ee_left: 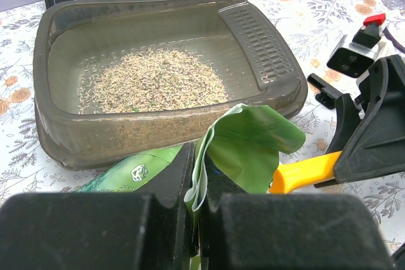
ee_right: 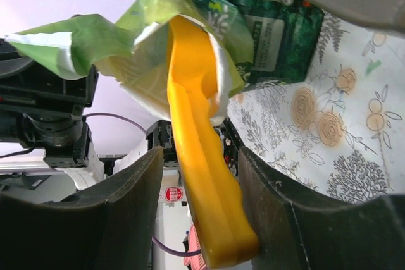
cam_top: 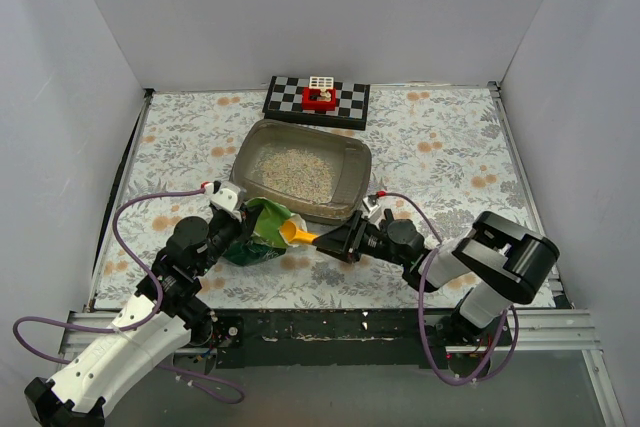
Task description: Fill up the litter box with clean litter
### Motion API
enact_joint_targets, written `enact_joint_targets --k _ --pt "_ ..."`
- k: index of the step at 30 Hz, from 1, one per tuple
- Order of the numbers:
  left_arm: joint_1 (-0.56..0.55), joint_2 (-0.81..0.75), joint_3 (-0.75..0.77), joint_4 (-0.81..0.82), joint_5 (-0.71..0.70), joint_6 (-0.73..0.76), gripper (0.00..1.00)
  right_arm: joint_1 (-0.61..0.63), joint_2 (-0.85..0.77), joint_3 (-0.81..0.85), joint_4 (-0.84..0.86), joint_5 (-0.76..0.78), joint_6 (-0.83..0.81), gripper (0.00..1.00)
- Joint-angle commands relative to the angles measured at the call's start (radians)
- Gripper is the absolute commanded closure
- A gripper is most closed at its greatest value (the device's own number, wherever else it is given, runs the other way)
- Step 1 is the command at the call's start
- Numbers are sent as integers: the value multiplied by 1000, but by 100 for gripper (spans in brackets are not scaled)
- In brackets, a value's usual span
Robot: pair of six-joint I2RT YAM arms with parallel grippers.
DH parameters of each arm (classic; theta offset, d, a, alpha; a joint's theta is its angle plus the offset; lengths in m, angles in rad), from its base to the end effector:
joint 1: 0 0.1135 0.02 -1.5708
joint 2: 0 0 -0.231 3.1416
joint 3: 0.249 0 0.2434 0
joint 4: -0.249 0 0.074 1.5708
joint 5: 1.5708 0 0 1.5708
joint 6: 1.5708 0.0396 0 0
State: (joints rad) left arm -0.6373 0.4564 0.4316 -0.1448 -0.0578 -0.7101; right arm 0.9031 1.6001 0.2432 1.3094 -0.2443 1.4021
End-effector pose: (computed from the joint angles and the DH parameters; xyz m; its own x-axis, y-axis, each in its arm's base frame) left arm 0.1314 -0.0945 0.2503 -0.4603 -0.4690 -0.7538 0.3273 0.6996 -0.6352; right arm 0.1459 0.2005 0.1213 -0.9035 0.3990 -0.1564 -0.1241 0.1058 0.9866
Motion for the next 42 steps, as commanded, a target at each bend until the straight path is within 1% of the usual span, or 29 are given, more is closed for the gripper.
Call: enact_joint_targets --k 1,4,5,7,10,12,13,14,17,20,22,24,26,27,28,31,34,42 --pt "-4 1 -5 37 41 -6 100 -9 -58 30 295 20 -54 41" --pt "-2 1 -5 37 41 -6 100 -13 -68 45 268 11 -57 42" --pt "-2 1 -4 37 41 -6 100 -13 -68 50 264 11 -60 43" --pt "-4 1 -5 37 39 -6 100 -13 -62 60 257 7 -57 48" --pt "-4 -1 -4 37 41 -6 100 -13 -46 74 254 -6 -54 60" --pt "-2 -2 -7 37 39 -6 100 -13 -35 76 270 -10 -49 74" --pt "-4 -2 -5 37 39 -6 100 -13 -32 77 274 -10 -46 83" --pt "-4 -2 -5 37 39 -6 100 -15 -32 77 269 -9 -48 97" --pt "-2 -4 -5 36 39 -5 100 -16 -52 76 231 -12 -60 99" --pt "-4 -5 -5 37 39 -6 100 -30 -92 102 113 -56 -92 99" --pt "-4 -8 -4 37 38 -5 100 -39 -164 135 -45 -78 -142 99" --pt "-4 -12 -5 37 36 -5 100 -43 -244 209 -305 -82 -256 99" --pt "-4 -13 -5 37 35 -3 100 -43 -301 339 -619 -64 -380 99" --pt "-4 -15 -4 39 36 -3 100 -44 -316 378 -745 -56 -438 99" --pt "-4 -15 -4 37 38 -3 100 -49 -321 460 -882 -50 -480 99" --pt "-2 -15 -2 37 36 -3 100 -59 -298 631 -1186 -52 -600 99" --pt "-4 -21 -2 36 32 -3 100 -61 -260 766 -1445 -53 -696 99" --pt "-2 -62 -1 30 -14 -2 100 -61 -132 1105 -1875 -50 -870 99"
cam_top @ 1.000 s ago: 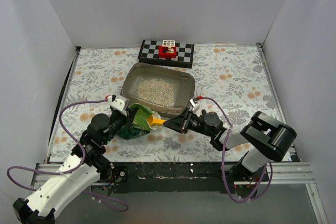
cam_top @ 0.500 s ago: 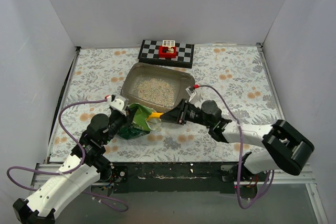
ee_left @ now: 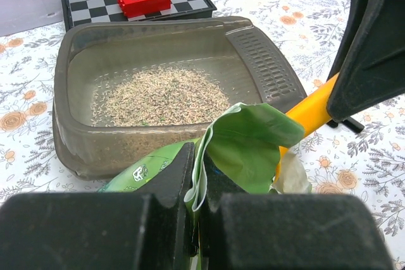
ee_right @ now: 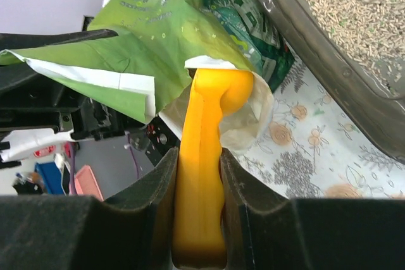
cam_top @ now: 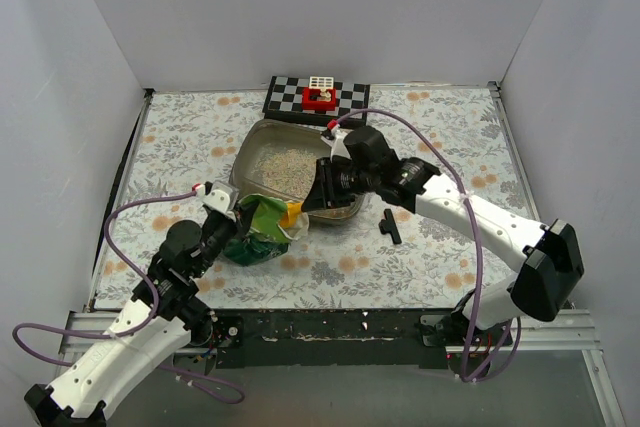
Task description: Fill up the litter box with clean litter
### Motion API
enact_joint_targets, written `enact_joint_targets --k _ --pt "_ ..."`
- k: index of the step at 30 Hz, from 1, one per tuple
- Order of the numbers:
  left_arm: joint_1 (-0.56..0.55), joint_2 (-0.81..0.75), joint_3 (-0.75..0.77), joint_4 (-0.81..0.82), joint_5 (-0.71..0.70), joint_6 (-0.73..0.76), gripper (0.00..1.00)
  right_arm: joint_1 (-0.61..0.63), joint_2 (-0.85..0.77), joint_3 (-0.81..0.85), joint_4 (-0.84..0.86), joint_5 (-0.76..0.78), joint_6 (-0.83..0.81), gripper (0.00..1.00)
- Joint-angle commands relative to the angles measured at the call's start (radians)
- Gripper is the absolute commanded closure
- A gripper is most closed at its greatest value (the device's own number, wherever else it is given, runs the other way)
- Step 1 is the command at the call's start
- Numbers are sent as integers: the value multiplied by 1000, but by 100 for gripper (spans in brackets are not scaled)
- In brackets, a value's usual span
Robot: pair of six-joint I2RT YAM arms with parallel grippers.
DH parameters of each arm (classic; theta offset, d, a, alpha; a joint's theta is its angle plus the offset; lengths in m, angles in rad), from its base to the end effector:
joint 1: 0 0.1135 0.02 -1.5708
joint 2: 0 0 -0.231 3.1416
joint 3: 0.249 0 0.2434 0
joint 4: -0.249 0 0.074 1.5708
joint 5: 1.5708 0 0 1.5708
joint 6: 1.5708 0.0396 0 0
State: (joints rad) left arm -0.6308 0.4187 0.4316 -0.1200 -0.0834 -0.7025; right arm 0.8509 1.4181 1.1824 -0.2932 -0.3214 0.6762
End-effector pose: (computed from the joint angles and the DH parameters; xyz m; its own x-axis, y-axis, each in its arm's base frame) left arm 0.1286 -0.0899 0.2583 -0.4024 -0.5034 -0.7646 0.3418 0.6922 -0.6356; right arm 0.2046 0.2523 0.2888 -0.8185 -0.0327 -0.5736 -0.4884 0.5654 0.6646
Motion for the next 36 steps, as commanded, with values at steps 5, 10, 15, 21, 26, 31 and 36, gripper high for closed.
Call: enact_joint_targets --k 5,10,15,21,26,31,36 --pt "-10 -34 -4 6 -3 -11 100 2 151 347 -428 24 -199 99" --pt "-10 -37 -1 6 -4 -11 100 20 255 424 -446 -27 -204 99" --pt "-10 -44 -4 6 -4 -12 100 30 346 419 -373 -82 -170 99" --pt "-10 -46 -4 5 1 -14 100 34 386 297 -161 -198 -75 99" --pt "-10 -47 -4 8 4 -14 100 25 366 96 150 -313 60 99" --pt "-9 -47 -5 6 8 -12 100 7 331 -196 693 -424 291 99" --pt "-10 -40 -5 6 13 -12 100 8 334 -331 1055 -420 456 99"
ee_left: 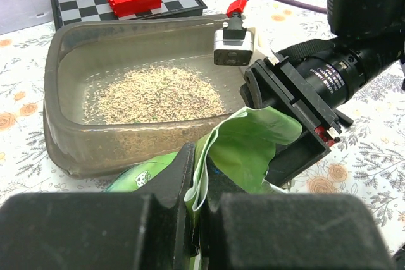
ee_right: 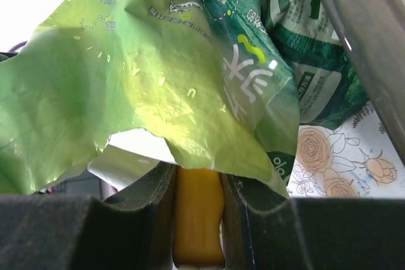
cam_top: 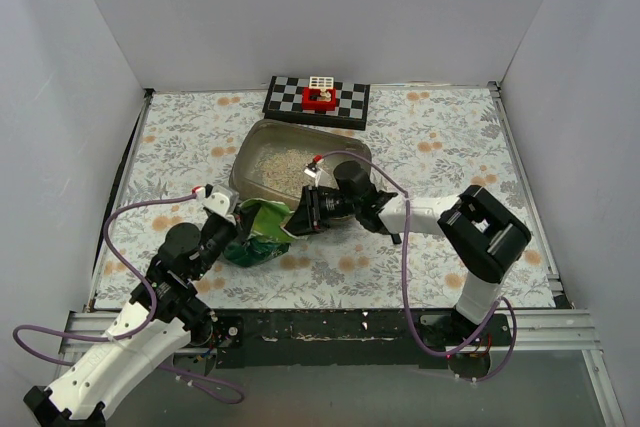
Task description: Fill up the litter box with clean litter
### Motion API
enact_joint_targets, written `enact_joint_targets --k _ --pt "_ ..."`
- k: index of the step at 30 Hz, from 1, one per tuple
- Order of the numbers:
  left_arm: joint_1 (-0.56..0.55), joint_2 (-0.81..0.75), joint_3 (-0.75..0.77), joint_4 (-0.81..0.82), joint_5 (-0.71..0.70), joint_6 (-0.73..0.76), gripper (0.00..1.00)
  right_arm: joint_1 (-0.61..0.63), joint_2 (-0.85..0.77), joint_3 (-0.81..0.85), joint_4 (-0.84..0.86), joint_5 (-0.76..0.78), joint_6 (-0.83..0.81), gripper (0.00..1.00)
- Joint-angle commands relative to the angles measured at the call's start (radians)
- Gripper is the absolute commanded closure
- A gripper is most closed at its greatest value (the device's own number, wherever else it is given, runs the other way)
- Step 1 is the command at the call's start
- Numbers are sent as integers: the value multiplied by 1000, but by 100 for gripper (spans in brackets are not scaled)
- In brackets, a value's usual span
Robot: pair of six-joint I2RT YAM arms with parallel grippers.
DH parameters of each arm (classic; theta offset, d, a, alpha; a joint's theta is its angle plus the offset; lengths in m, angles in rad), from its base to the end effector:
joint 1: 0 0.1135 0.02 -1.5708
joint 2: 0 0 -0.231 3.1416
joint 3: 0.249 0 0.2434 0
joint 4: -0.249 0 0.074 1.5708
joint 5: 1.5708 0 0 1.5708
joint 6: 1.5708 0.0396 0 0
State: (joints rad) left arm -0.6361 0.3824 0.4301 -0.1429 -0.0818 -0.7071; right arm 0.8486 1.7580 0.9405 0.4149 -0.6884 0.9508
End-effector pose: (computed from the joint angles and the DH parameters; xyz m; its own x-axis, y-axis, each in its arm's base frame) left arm 0.1237 -0.0873 0.2601 -0.4003 -0.5093 -0.7619 0.3507 0.6829 -0.6408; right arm 0.2220 0.2900 0.1684 -0.9366 -0.1123 -0.3320 -0.3504 0.2811 0.8934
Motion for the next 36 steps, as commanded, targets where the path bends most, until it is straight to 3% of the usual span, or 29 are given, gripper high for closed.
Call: enact_joint_targets --k 1,8,21,36 --pt "-5 -5 -4 29 11 -6 100 10 -5 -110 416 -51 212 99" --pt "-5 3 -4 31 13 -6 100 10 -11 -174 726 -48 362 99" --pt "-5 10 -5 31 13 -6 100 -22 -121 -290 795 -59 398 99" --pt "-5 23 -7 31 14 -3 100 -190 -414 -575 745 -88 388 99"
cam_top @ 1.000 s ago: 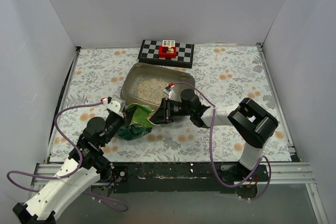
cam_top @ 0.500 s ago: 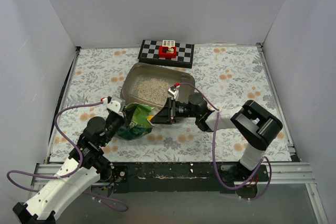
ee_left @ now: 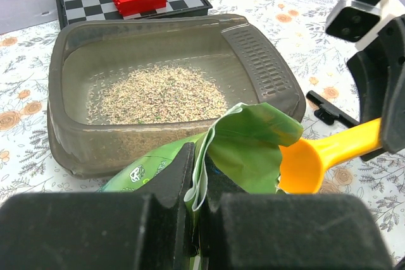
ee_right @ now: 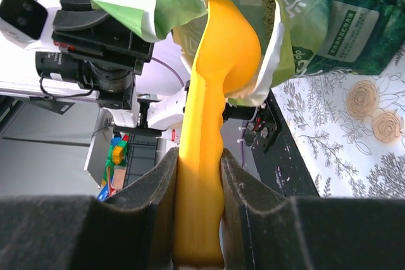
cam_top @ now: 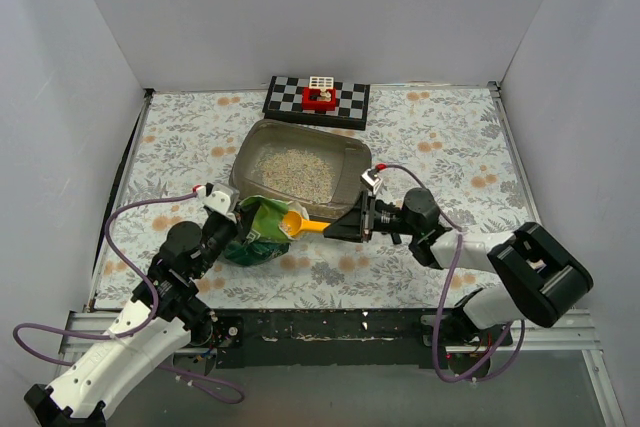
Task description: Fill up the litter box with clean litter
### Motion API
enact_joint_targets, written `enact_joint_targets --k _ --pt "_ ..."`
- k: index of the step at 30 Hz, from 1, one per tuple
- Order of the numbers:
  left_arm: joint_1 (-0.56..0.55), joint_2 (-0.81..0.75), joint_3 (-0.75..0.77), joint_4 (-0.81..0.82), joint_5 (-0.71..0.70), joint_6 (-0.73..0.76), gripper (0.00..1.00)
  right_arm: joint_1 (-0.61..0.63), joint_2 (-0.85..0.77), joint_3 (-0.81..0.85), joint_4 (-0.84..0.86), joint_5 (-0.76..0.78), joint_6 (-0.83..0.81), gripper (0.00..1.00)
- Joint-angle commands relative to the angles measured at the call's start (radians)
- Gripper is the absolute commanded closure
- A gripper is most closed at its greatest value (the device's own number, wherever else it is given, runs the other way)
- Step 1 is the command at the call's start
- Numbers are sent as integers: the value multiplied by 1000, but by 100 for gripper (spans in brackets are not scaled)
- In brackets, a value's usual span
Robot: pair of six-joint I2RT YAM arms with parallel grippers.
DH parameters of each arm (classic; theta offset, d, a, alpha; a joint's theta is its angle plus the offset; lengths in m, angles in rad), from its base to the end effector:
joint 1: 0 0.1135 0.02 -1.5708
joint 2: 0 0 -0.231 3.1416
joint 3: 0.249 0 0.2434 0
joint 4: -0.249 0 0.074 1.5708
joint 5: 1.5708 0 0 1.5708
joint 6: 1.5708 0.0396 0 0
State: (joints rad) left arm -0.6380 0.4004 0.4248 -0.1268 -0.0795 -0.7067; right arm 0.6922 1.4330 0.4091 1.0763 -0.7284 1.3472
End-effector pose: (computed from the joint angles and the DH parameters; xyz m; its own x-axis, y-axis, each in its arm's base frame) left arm 0.1260 -0.0895 0.2577 -0.4067 -0.5042 -0.7618 0.3500 0.6843 -0.6397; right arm 0.1876 0.1898 0.1774 -0.9545 0.1539 -0.2554 -0.2584 0.0007 0.9660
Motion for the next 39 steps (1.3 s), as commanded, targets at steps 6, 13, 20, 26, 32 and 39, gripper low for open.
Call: enact_joint_targets --k 6,13,20,26,32,39 --pt "-3 5 -1 16 11 -2 100 -97 -200 -130 34 -68 -11 99" --pt "-3 11 0 15 4 -4 100 -155 -351 -184 -148 -80 -75 99" --pt "-2 9 0 15 -2 -4 100 -183 -476 -230 -334 -81 -151 99" --pt "-3 11 -1 16 -2 -2 100 -194 -513 -274 -331 -72 -134 99" --pt "-3 3 -4 15 -3 -2 100 -200 -563 -234 -364 -39 -95 99" --pt "-3 0 -3 15 -26 -4 100 -217 -632 -118 -570 -14 -137 99"
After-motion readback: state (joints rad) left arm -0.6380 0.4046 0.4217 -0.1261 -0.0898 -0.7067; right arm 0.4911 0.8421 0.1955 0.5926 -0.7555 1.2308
